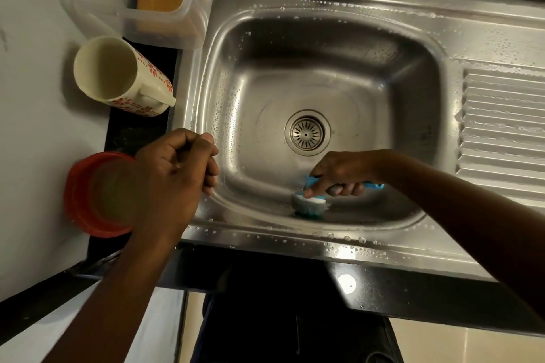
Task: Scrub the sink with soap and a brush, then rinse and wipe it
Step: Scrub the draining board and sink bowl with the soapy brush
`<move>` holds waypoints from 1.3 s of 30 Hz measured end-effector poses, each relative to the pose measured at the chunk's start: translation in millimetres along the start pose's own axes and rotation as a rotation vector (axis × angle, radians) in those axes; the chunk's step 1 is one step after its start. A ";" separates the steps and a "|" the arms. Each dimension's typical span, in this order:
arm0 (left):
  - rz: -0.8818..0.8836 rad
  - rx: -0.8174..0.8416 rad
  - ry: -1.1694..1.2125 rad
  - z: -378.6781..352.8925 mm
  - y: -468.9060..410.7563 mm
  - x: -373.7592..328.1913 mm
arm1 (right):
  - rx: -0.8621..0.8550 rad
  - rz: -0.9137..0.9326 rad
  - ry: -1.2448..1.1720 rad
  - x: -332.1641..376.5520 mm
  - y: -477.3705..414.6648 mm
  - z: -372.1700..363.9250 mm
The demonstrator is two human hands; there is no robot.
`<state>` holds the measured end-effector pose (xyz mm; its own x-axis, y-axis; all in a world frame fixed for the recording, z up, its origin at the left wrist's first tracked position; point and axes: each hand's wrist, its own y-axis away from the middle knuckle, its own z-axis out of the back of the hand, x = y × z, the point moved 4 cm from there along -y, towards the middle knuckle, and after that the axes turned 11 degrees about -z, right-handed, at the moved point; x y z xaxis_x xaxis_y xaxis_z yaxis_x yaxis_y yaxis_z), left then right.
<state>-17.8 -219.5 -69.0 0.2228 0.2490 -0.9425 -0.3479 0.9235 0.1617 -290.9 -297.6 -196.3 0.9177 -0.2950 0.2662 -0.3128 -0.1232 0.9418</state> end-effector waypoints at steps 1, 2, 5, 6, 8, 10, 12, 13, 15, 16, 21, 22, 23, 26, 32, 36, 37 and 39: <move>-0.004 -0.002 -0.002 0.1 0.1 -0.4 | -0.026 -0.004 0.011 3.8 -6.1 -0.5; -0.009 -0.004 -0.006 0.5 0.3 -0.9 | -0.054 0.009 0.027 11.5 -12.5 -2.6; -0.018 -0.012 -0.013 0.7 1.3 -1.5 | -0.096 0.101 0.002 46.8 -26.0 -16.9; -0.017 -0.014 -0.009 0.3 2.1 -1.8 | -0.095 0.122 -0.031 56.9 -27.1 -21.1; -0.012 -0.011 0.002 -1.1 3.7 -1.9 | -0.081 0.148 -0.073 67.1 -23.1 -25.4; -0.008 -0.005 0.014 -3.0 5.0 -1.6 | -0.068 0.142 -0.067 59.5 -10.9 -23.6; -0.013 0.000 0.022 -5.1 5.0 -1.6 | -0.066 0.104 -0.015 38.4 4.9 -16.8; -0.017 0.003 0.022 -6.3 4.9 -1.5 | -0.069 0.073 0.017 25.7 13.1 -12.5; -0.020 0.008 0.028 -10.4 5.0 -1.1 | -0.092 -0.009 0.076 0.3 27.2 -2.5; -0.020 0.009 0.031 -12.3 4.6 -0.9 | -0.102 -0.056 0.098 -10.8 31.6 3.3; -0.043 0.026 0.038 -20.2 5.2 -0.4 | -0.149 -0.337 0.255 -48.7 29.2 33.1; -0.047 0.028 0.034 -21.1 6.4 -1.0 | -0.163 -0.381 0.286 -53.6 26.6 37.3; -0.051 0.026 0.032 -21.4 7.4 -1.0 | -0.181 -0.413 0.312 -57.4 23.5 40.8; -0.042 0.019 0.038 -21.8 12.0 0.6 | -0.264 -0.403 0.399 -62.4 12.3 43.8; -0.026 -0.002 0.042 -21.1 20.0 3.9 | -0.376 -0.168 0.338 -43.2 -18.9 25.8; -0.020 0.001 0.054 -26.5 20.9 4.6 | -0.361 -0.023 0.222 -5.2 -43.0 -1.3; -0.018 -0.001 0.058 -28.3 21.1 4.4 | -0.353 -0.020 0.212 0.1 -45.2 -3.9; -0.020 -0.004 0.061 -32.3 21.3 2.7 | -0.321 -0.059 0.213 -1.4 -43.0 -2.3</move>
<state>-54.0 -208.6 -77.6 0.1739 0.2124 -0.9616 -0.3474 0.9269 0.1419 -278.2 -289.7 -236.7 0.9727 -0.0888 0.2145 -0.1963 0.1786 0.9641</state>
